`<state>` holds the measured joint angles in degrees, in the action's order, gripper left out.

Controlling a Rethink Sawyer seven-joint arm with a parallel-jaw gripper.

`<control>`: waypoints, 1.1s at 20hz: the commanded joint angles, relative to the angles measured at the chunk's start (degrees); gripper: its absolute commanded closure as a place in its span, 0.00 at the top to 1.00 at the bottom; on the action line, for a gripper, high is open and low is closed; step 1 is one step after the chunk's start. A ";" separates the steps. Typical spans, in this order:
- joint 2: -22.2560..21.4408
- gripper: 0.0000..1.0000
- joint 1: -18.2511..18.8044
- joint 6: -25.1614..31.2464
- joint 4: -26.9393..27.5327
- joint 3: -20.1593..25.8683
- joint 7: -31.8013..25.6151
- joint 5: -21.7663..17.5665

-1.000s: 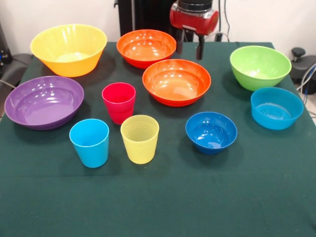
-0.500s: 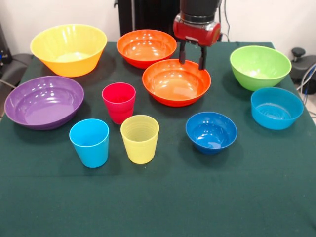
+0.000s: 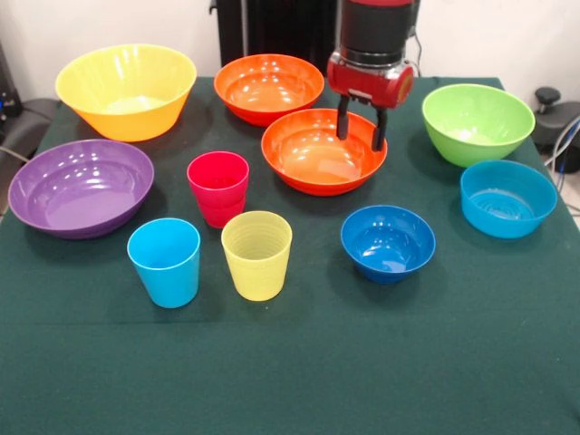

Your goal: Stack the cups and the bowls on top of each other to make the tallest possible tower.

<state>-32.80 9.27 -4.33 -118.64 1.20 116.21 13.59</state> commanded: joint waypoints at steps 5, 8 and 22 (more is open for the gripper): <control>4.14 1.00 -1.69 -2.40 4.69 5.76 13.47 4.93; 4.37 1.00 -2.05 -1.33 5.45 5.21 12.80 5.72; 3.08 1.00 -0.24 1.09 5.34 6.19 12.47 8.62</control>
<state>-30.29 8.59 -4.91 -117.03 1.94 116.21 19.07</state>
